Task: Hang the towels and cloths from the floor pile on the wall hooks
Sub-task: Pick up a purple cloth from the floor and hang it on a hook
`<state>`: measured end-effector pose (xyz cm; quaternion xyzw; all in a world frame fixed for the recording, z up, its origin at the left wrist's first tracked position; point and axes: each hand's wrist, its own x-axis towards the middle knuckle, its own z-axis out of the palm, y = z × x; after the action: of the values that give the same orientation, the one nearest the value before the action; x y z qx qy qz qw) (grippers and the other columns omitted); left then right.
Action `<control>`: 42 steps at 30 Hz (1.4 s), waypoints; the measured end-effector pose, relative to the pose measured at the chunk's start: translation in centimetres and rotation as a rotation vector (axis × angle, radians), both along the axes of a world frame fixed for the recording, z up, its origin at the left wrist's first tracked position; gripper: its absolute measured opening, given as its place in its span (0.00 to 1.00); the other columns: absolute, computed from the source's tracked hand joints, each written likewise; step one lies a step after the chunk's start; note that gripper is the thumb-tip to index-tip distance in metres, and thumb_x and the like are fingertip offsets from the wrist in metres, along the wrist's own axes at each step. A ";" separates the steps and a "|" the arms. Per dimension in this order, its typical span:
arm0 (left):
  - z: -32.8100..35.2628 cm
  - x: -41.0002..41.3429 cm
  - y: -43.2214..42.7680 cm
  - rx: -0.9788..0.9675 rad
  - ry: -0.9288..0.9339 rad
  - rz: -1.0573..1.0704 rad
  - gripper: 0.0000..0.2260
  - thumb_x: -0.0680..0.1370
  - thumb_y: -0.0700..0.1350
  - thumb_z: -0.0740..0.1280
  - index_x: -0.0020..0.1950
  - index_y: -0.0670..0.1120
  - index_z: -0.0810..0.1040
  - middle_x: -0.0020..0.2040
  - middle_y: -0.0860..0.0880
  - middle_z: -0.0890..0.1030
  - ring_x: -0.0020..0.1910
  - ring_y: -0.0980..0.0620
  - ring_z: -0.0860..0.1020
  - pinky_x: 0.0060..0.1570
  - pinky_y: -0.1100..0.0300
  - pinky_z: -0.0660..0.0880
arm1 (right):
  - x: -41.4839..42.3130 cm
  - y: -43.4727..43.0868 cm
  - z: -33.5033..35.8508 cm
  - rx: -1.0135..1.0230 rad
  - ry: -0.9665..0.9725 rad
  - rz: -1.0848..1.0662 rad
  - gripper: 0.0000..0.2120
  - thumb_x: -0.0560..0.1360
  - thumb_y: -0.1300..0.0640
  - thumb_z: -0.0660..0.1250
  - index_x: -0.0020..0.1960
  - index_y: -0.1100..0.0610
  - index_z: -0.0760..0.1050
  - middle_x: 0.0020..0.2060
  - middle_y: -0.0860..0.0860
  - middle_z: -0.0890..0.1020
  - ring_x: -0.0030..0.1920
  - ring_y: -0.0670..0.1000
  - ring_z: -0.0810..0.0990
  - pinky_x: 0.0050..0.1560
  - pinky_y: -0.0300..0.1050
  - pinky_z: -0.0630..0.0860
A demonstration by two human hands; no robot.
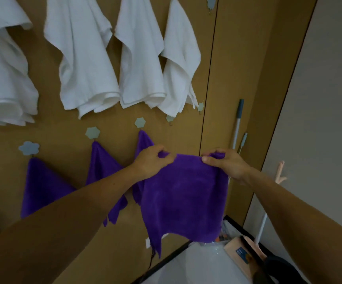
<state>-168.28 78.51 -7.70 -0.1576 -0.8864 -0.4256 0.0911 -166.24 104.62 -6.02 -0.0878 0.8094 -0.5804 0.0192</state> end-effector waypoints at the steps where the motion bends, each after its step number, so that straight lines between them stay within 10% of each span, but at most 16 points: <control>1: 0.1 -0.2 -0.4 -0.025 -0.028 -0.038 0.18 0.67 0.68 0.68 0.40 0.54 0.79 0.38 0.57 0.83 0.37 0.61 0.80 0.35 0.67 0.76 | -0.4 -0.4 0.0 0.017 -0.001 0.003 0.16 0.69 0.54 0.76 0.53 0.59 0.81 0.50 0.53 0.84 0.50 0.51 0.83 0.52 0.43 0.79; 8: 0.0 -3.3 0.1 0.065 -0.085 -0.135 0.12 0.76 0.59 0.67 0.39 0.53 0.81 0.34 0.56 0.83 0.35 0.57 0.82 0.34 0.65 0.76 | -3.5 -1.3 1.0 0.299 0.194 -0.145 0.12 0.70 0.58 0.76 0.47 0.66 0.80 0.47 0.59 0.83 0.47 0.56 0.81 0.51 0.54 0.77; 13: -1.4 -6.4 1.5 0.061 -0.017 -0.012 0.16 0.79 0.58 0.61 0.51 0.48 0.81 0.42 0.50 0.84 0.43 0.51 0.82 0.49 0.51 0.79 | -7.7 -2.4 0.3 0.473 0.318 -0.156 0.08 0.76 0.58 0.68 0.53 0.61 0.75 0.46 0.55 0.81 0.46 0.54 0.79 0.44 0.43 0.74; 19: -2.1 -12.0 2.8 -0.083 0.072 0.180 0.18 0.80 0.59 0.58 0.56 0.49 0.79 0.39 0.53 0.81 0.40 0.54 0.79 0.44 0.56 0.77 | -15.1 -1.9 -1.4 0.431 0.273 0.000 0.12 0.81 0.56 0.61 0.58 0.60 0.78 0.53 0.55 0.82 0.54 0.55 0.80 0.59 0.53 0.75; 33: -3.1 -25.9 3.9 0.044 0.157 0.684 0.21 0.78 0.55 0.65 0.28 0.49 0.66 0.23 0.54 0.69 0.23 0.59 0.68 0.22 0.69 0.63 | -34.3 -4.7 -2.9 0.161 0.413 0.038 0.11 0.75 0.45 0.68 0.49 0.52 0.81 0.44 0.48 0.83 0.46 0.48 0.80 0.51 0.50 0.78; 42: -3.1 -27.5 3.3 -0.134 0.181 0.935 0.21 0.78 0.57 0.61 0.28 0.50 0.67 0.25 0.56 0.70 0.25 0.59 0.68 0.25 0.65 0.59 | -37.6 -7.6 -4.6 0.130 0.489 -0.031 0.13 0.76 0.43 0.67 0.51 0.52 0.81 0.46 0.49 0.84 0.46 0.49 0.80 0.50 0.50 0.78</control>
<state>-195.76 81.77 -10.75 0.2158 -0.8763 -0.2656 0.3391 -203.86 97.07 -10.65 -0.2119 0.8268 -0.4888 -0.1803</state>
